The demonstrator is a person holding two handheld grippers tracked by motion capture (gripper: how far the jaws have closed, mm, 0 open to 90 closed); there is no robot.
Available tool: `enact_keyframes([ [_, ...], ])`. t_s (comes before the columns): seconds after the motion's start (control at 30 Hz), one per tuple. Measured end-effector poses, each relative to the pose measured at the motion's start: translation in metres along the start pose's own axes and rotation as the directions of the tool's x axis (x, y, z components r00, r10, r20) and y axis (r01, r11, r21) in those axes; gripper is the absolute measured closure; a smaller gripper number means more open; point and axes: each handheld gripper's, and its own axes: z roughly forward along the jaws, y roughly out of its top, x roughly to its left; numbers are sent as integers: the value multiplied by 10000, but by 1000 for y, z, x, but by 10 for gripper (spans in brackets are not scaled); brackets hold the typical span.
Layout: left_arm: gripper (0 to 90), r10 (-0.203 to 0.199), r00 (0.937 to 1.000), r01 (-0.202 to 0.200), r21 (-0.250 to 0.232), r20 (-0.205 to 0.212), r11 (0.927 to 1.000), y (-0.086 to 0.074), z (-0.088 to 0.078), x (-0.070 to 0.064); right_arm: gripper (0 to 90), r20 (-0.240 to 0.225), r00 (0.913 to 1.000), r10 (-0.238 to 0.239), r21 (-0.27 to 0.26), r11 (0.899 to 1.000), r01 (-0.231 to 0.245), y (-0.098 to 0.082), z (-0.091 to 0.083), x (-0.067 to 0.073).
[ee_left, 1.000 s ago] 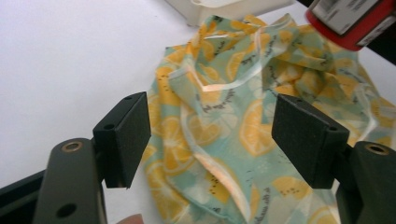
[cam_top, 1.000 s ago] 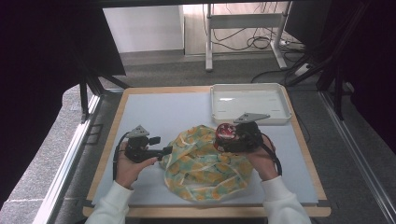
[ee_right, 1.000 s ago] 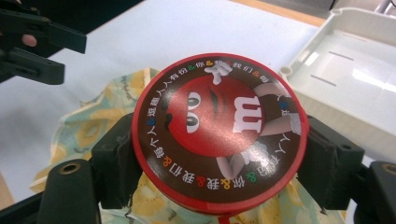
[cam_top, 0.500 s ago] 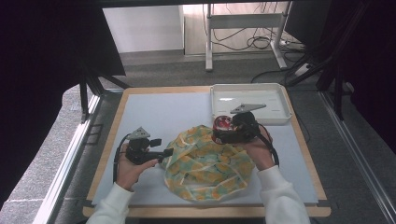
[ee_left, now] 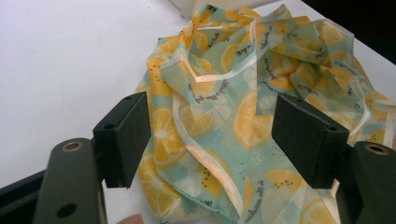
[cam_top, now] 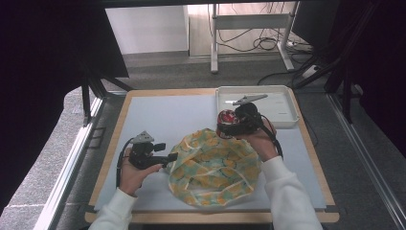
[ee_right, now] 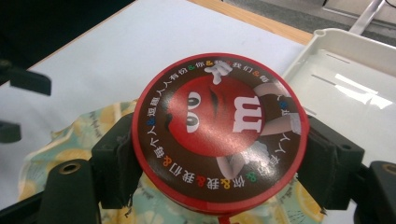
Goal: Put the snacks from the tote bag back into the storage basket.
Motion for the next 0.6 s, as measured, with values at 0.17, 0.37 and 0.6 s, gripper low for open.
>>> enact_keyframes([
  [0.17,284,2,10000,-2,65,20,10000,-1,1,1,242,205,9997,151,101,9998,-153,5,5,-13],
  [0.37,284,-31,10000,31,21,34,10000,-1,0,1,242,271,9986,448,114,9989,-451,8,12,-24],
  [0.6,284,-237,9985,237,17,484,9997,-2,1,1,242,294,9975,642,204,9977,-648,11,25,-32],
])
